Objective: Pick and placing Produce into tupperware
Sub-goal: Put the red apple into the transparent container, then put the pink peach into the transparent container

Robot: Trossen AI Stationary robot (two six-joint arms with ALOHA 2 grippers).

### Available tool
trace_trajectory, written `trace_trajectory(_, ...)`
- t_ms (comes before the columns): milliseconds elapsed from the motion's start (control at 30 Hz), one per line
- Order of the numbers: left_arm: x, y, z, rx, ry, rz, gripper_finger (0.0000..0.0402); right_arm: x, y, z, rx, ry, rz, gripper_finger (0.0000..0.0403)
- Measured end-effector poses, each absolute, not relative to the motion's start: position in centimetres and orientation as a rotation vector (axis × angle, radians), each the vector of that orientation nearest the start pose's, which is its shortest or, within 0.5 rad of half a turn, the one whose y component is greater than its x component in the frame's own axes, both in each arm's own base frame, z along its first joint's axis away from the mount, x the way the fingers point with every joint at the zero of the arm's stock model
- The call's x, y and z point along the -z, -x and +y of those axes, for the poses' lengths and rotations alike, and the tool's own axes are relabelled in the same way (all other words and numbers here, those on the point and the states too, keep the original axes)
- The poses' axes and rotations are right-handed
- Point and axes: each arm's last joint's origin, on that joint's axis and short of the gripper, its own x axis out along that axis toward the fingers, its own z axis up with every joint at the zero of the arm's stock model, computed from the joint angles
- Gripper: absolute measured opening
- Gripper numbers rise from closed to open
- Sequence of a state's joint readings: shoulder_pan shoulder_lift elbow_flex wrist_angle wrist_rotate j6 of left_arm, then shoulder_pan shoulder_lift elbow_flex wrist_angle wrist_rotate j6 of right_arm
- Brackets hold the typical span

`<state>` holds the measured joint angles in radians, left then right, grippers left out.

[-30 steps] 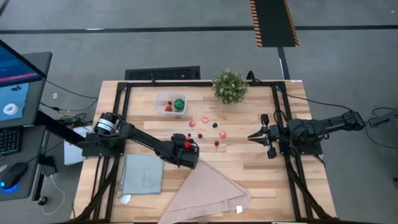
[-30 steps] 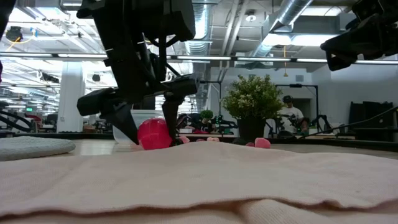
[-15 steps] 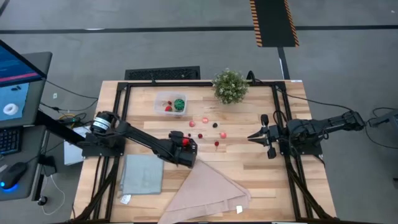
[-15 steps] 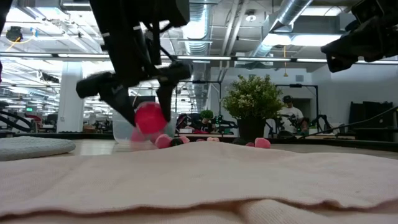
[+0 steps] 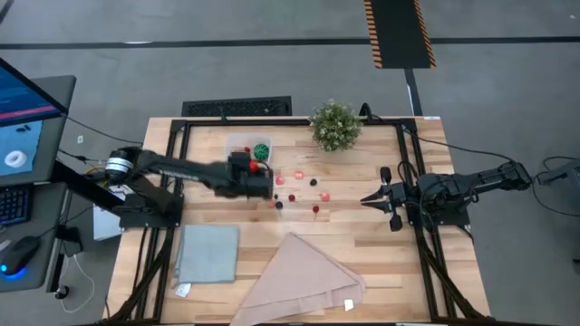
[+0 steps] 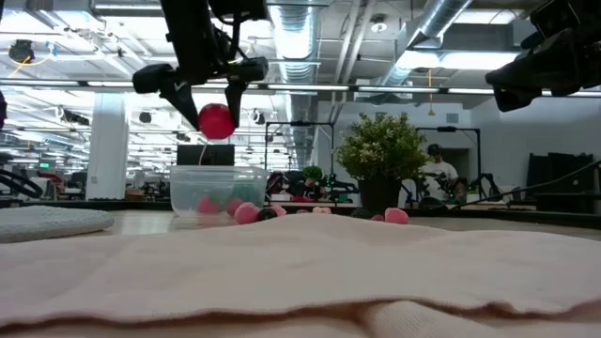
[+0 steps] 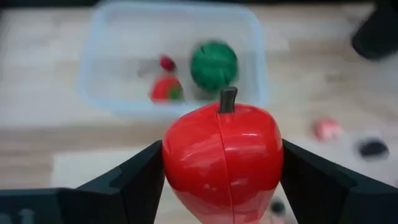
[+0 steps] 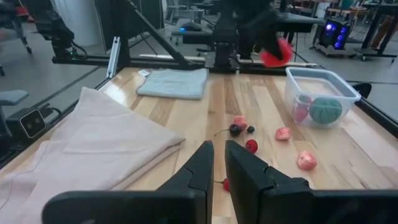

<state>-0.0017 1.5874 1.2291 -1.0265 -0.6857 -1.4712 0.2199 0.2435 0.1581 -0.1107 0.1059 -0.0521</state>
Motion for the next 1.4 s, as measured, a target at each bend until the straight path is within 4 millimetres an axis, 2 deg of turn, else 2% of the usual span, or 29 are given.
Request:
trace_trajectory(367,-24.6,-28.1,9.5,-1.423,0.783,0.702,0.0262,-18.7,-10.6,2.1,-0.119,0.084,0.193,0.0064)
trace_trajectory(500,-24.2,-27.8,11.1,-1.427,0.805,0.715,0.0267,-18.7,-10.6,2.0,-0.119,0.084,0.193,0.0064)
trace_trajectory(667,-23.6,-27.6,11.6,-1.419,0.812,0.734,0.0304,-18.7,-10.6,2.1,-0.119,0.084,0.193,0.0064)
trace_trajectory(833,-23.5,-27.7,11.6,-1.406,0.807,0.731,0.0339,-18.7,-10.6,2.0,-0.118,0.084,0.193,0.0064)
trace_trajectory(1000,-23.5,-28.0,11.1,-1.368,0.824,0.744,0.0346,-18.7,-10.6,2.0,-0.118,0.084,0.192,0.0064)
trace_trajectory(1233,-23.7,-30.2,6.2,-1.184,0.739,0.725,0.0345,-18.7,-10.6,2.0,-0.119,0.084,0.192,0.0064)
trace_trajectory(1400,-23.0,-30.9,3.0,-1.148,0.767,0.727,0.0345,-18.7,-10.6,2.0,-0.118,0.084,0.193,0.0064)
